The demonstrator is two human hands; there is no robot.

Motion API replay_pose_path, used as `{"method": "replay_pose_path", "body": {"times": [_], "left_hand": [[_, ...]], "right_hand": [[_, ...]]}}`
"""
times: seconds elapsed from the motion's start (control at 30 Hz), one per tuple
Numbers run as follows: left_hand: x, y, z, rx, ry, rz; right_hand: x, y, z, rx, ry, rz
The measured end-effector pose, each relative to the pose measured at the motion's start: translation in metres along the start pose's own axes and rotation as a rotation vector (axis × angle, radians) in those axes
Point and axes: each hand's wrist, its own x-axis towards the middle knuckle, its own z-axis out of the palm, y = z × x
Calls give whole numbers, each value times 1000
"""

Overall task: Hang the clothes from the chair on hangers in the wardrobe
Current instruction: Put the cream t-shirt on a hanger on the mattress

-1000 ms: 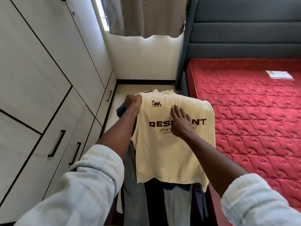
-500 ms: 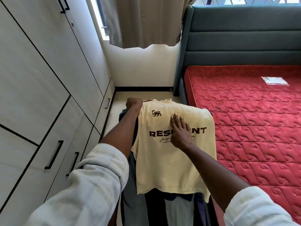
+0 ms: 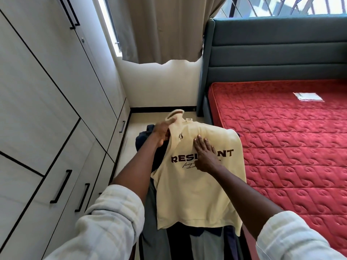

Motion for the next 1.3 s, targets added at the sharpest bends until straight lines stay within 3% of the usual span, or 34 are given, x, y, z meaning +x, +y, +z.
{"method": "replay_pose_path", "body": {"times": [0.1,0.27,0.33,0.4,0.5,0.63,0.7,0.83,0.9,1.1,1.2,1.3], "left_hand": [[-11,3,12,131,-20,-69],[-42,20,23,-94,-146,-45],[-56,22,28,-115,-204,18],[-71,23,30,-82,-162,133],[-102,22,33,-108,-96,259],[-165,21,39,-82,-195,281],[-204,20,41,-47,-290,267],[-280,13,52,-30,-492,240],[-316,6,58,-35,-539,239],[-404,-26,63,71,-599,203],[-438,-47,56,56,-577,213],[-467,-64,42,-36,-499,246]], "right_hand": [[-5,2,-5,56,22,-5],[-22,4,-23,447,186,140],[-31,7,-35,573,302,216],[-42,11,-47,616,362,240],[-60,13,-66,659,407,201],[-94,12,-95,710,487,119],[-119,13,-107,600,414,16],[-186,4,-107,178,82,-219],[-219,-4,-93,92,14,-304],[-303,-30,-52,186,-40,-438],[-338,-35,-37,447,-115,-408],[-378,-42,-31,528,62,-399]]}}
